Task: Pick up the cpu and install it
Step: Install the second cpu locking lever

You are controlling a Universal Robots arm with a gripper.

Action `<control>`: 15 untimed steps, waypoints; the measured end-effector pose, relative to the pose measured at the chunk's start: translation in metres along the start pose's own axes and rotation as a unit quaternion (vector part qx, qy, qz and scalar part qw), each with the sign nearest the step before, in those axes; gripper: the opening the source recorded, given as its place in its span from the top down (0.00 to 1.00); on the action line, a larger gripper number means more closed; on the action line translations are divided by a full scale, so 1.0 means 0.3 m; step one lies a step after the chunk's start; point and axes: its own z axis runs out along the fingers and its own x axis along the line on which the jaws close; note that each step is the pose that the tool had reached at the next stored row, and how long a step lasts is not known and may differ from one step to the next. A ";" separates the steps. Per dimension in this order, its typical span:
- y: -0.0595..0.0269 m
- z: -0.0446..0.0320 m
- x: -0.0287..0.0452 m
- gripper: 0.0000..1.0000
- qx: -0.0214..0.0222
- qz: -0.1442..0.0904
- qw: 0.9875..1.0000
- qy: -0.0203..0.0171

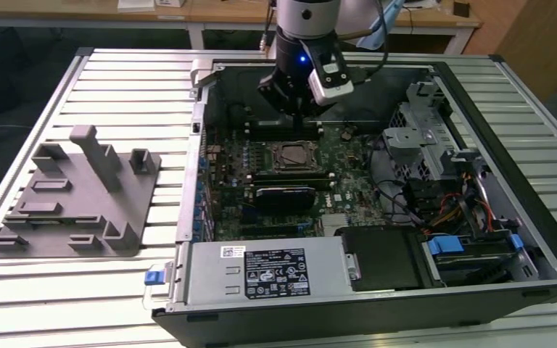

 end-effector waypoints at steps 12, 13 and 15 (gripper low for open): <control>-0.039 0.025 -0.007 0.89 0.000 -0.001 1.000 0.000; -0.041 0.027 -0.008 0.89 0.000 -0.001 1.000 0.000; -0.046 0.033 -0.009 0.89 0.000 -0.002 1.000 0.000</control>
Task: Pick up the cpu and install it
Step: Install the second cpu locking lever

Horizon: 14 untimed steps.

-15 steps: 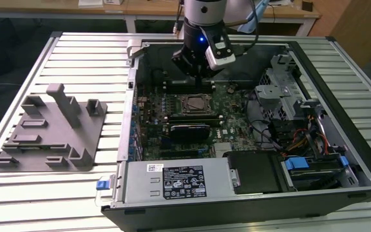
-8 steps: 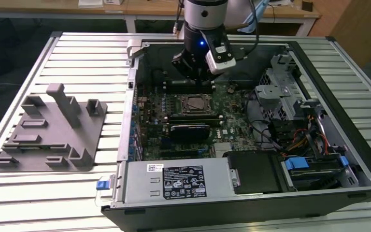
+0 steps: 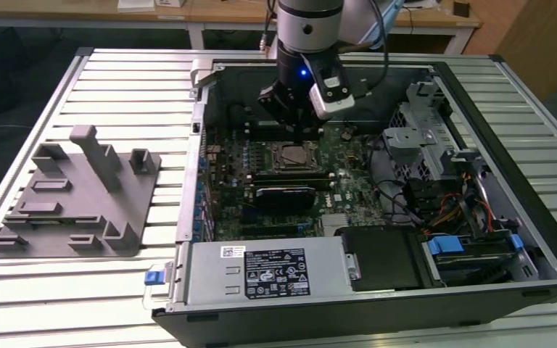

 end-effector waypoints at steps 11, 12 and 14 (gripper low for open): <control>-0.019 0.038 -0.003 0.89 -0.001 -0.015 1.000 0.000; -0.020 0.041 -0.003 0.89 -0.001 -0.019 1.000 0.000; -0.021 0.049 -0.003 0.89 -0.001 -0.025 1.000 0.000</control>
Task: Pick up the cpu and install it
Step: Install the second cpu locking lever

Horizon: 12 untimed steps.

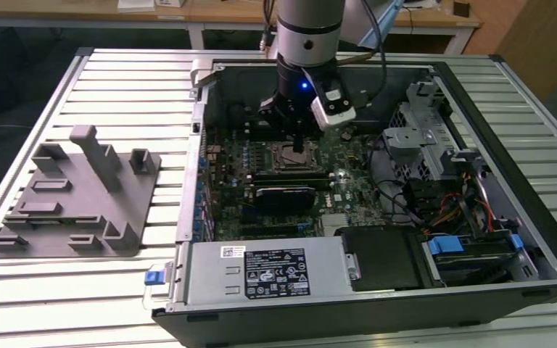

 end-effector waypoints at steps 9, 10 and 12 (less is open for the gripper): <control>-0.030 0.044 0.011 0.89 -0.005 -0.014 1.000 0.001; -0.035 0.047 0.015 0.89 -0.006 -0.015 1.000 0.001; -0.044 0.053 0.023 0.89 -0.009 -0.016 1.000 0.001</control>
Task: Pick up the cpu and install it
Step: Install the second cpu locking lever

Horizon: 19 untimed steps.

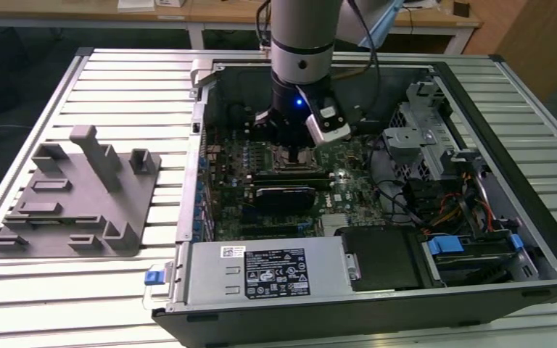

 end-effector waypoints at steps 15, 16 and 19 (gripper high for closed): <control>-0.060 0.036 0.034 0.89 -0.040 -0.001 0.999 0.004; -0.064 0.039 0.035 0.89 -0.043 -0.001 0.999 0.005; -0.079 0.047 0.041 0.89 -0.051 -0.001 0.999 0.006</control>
